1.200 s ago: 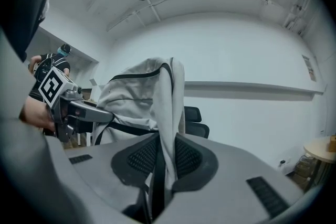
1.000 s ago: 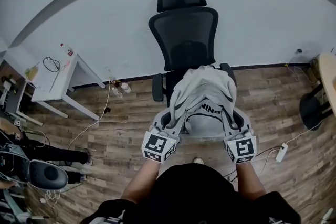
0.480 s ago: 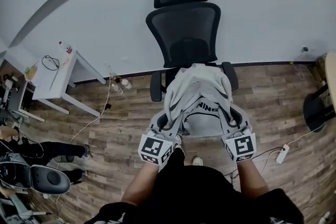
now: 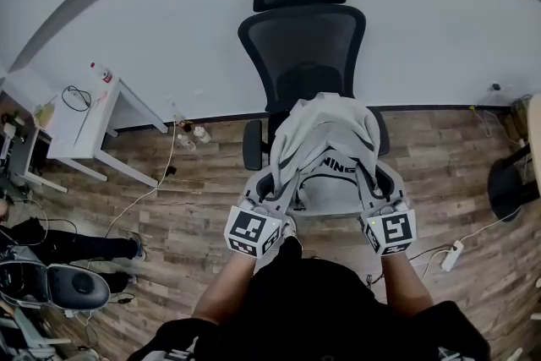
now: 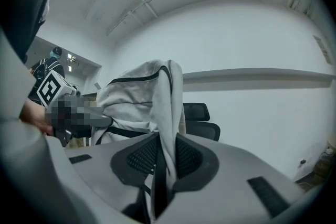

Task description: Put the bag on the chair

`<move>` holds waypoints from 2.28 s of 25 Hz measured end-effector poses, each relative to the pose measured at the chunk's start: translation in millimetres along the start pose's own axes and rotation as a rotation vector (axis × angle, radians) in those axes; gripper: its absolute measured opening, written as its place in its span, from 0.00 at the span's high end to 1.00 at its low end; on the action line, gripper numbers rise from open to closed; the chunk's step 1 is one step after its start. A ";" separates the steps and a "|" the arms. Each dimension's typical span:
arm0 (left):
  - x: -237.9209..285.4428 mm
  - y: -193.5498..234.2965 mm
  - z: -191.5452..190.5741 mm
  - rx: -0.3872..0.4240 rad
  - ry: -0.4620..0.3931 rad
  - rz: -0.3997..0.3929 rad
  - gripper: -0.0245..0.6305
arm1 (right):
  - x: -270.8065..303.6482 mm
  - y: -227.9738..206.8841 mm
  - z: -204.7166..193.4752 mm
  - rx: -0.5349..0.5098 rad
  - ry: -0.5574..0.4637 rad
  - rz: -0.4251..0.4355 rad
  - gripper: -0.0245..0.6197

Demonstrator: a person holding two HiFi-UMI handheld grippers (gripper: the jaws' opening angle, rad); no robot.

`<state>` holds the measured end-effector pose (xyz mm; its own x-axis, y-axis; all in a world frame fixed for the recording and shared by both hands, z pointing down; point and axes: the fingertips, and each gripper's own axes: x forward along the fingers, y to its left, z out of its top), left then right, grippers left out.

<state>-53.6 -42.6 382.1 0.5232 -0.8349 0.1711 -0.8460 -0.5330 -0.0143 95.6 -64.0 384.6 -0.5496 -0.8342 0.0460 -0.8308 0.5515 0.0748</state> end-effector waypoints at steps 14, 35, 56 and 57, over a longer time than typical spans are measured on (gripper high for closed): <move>41.8 110.6 13.7 -0.066 -0.043 -0.051 0.80 | 114.7 4.3 14.8 -0.009 0.043 -0.037 0.82; 138.8 182.4 -2.5 -0.080 -0.021 -0.178 0.80 | 184.6 -54.0 -19.7 0.064 0.104 -0.096 0.82; 299.6 190.9 -113.3 -0.006 0.267 -0.244 0.80 | 234.2 -145.6 -170.7 0.192 0.389 -0.144 0.82; 305.3 191.2 -118.5 -0.007 0.280 -0.251 0.80 | 236.2 -148.4 -178.0 0.201 0.402 -0.142 0.82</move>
<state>-67.9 -383.1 548.4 0.6665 -0.6082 0.4312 -0.6963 -0.7144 0.0686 104.7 -343.4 561.6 -0.3849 -0.8145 0.4341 -0.9175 0.3887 -0.0842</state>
